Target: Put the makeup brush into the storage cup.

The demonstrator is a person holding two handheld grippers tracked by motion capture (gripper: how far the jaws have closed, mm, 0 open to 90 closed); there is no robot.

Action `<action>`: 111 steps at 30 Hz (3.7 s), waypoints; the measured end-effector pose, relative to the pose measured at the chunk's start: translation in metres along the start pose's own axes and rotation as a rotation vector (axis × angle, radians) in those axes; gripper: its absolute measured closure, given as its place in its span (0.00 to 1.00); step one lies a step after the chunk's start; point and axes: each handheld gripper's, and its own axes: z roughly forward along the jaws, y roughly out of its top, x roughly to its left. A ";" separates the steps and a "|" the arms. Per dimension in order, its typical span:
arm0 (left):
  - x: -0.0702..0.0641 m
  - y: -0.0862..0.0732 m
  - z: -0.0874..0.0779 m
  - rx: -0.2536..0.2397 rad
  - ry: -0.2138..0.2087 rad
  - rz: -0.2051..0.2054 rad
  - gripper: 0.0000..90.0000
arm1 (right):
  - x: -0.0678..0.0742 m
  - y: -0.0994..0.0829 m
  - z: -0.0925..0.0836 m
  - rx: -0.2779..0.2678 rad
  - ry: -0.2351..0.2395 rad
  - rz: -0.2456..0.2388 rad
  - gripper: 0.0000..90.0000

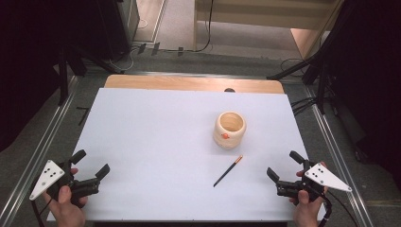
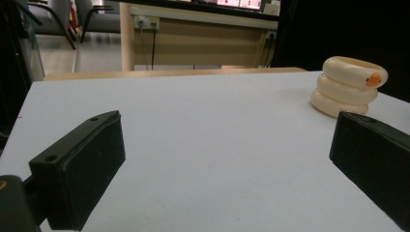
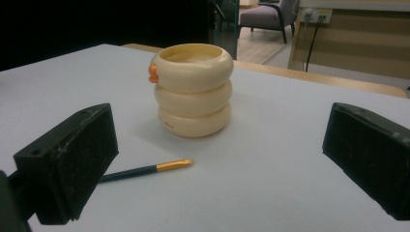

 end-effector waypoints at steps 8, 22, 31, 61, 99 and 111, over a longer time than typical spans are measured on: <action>-0.016 0.010 0.009 0.055 -0.016 0.021 0.00 | 0.001 0.000 0.001 0.006 -0.002 -0.003 0.00; -0.065 0.032 0.054 0.162 -0.172 0.063 0.00 | 0.003 0.001 0.004 0.017 0.015 -0.001 0.00; -0.085 0.032 0.081 0.231 -0.221 0.069 0.00 | 0.003 0.000 0.006 0.031 0.013 -0.012 0.04; -0.164 0.021 0.153 0.392 -0.332 0.152 0.12 | 0.016 0.001 0.020 0.076 0.019 -0.025 0.14; -0.266 -0.001 0.245 0.849 -0.439 0.267 0.79 | 0.014 -0.004 0.025 0.104 0.024 -0.018 0.16; -0.286 0.012 0.266 1.023 -0.353 0.342 0.81 | 0.011 -0.005 0.026 0.112 0.020 -0.011 0.16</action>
